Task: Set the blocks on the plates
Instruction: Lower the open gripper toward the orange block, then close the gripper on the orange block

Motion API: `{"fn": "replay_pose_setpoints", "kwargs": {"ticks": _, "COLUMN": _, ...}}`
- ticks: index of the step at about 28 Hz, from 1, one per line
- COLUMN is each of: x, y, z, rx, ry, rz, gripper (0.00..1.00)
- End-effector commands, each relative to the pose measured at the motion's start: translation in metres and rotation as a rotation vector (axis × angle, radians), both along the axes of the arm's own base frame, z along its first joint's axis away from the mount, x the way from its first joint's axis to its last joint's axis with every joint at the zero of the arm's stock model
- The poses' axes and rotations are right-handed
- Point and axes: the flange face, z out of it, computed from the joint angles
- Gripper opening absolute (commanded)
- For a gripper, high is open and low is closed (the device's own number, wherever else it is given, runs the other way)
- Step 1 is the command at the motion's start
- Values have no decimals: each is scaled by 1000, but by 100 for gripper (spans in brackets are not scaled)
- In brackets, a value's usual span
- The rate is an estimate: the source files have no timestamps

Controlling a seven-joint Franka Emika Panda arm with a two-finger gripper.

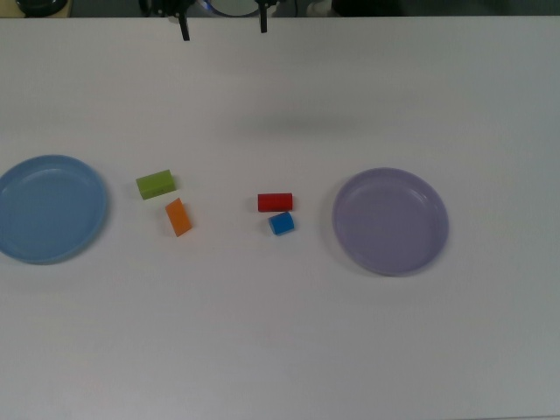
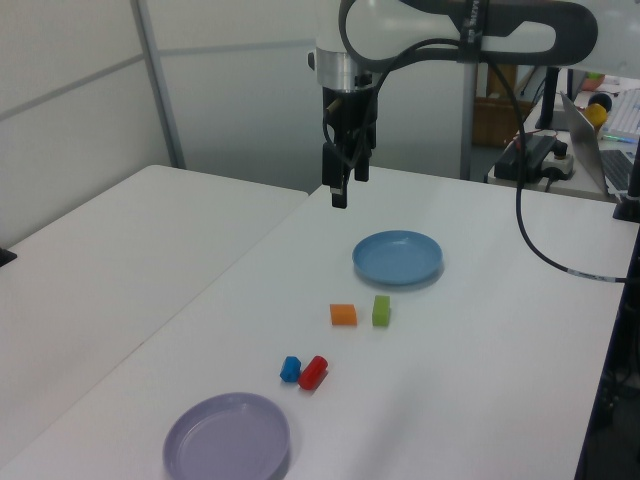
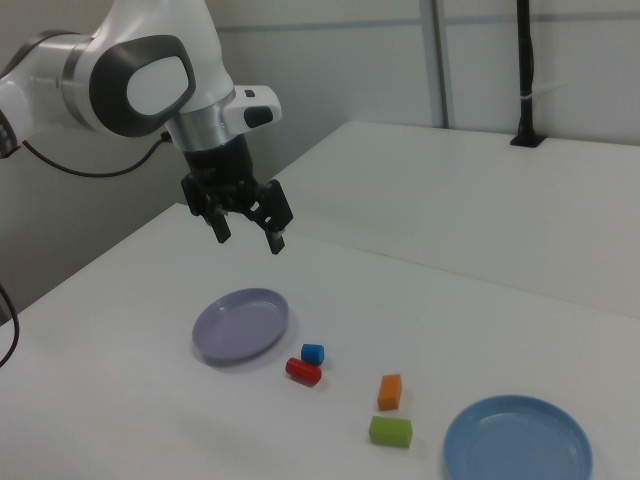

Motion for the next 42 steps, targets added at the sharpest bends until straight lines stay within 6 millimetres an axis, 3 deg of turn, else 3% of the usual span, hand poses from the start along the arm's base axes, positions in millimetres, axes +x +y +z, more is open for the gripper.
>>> {"fn": "replay_pose_setpoints", "kwargs": {"ticks": 1, "x": 0, "y": -28, "z": -4, "rx": -9, "ry": 21, "rz": -28, "gripper": 100}}
{"fn": "replay_pose_setpoints", "kwargs": {"ticks": 3, "x": 3, "y": -40, "z": -9, "rx": 2, "ry": 27, "rz": -52, "gripper": 100}}
{"fn": "replay_pose_setpoints", "kwargs": {"ticks": 6, "x": 7, "y": -40, "z": -14, "rx": 11, "ry": 31, "rz": -44, "gripper": 100}}
{"fn": "replay_pose_setpoints", "kwargs": {"ticks": 11, "x": 26, "y": -43, "z": -45, "rx": 6, "ry": 59, "rz": -2, "gripper": 100}}
{"fn": "replay_pose_setpoints", "kwargs": {"ticks": 14, "x": 34, "y": -60, "z": -71, "rx": 11, "ry": 94, "rz": 96, "gripper": 100}}
{"fn": "replay_pose_setpoints", "kwargs": {"ticks": 17, "x": 38, "y": -63, "z": -92, "rx": 18, "ry": 121, "rz": 158, "gripper": 100}}
{"fn": "replay_pose_setpoints", "kwargs": {"ticks": 23, "x": 53, "y": -68, "z": -140, "rx": 4, "ry": 98, "rz": 160, "gripper": 100}}
{"fn": "replay_pose_setpoints", "kwargs": {"ticks": 29, "x": 79, "y": -75, "z": -204, "rx": -30, "ry": 104, "rz": 162, "gripper": 100}}
{"fn": "replay_pose_setpoints", "kwargs": {"ticks": 42, "x": 105, "y": -81, "z": -285, "rx": -93, "ry": 101, "rz": 132, "gripper": 100}}
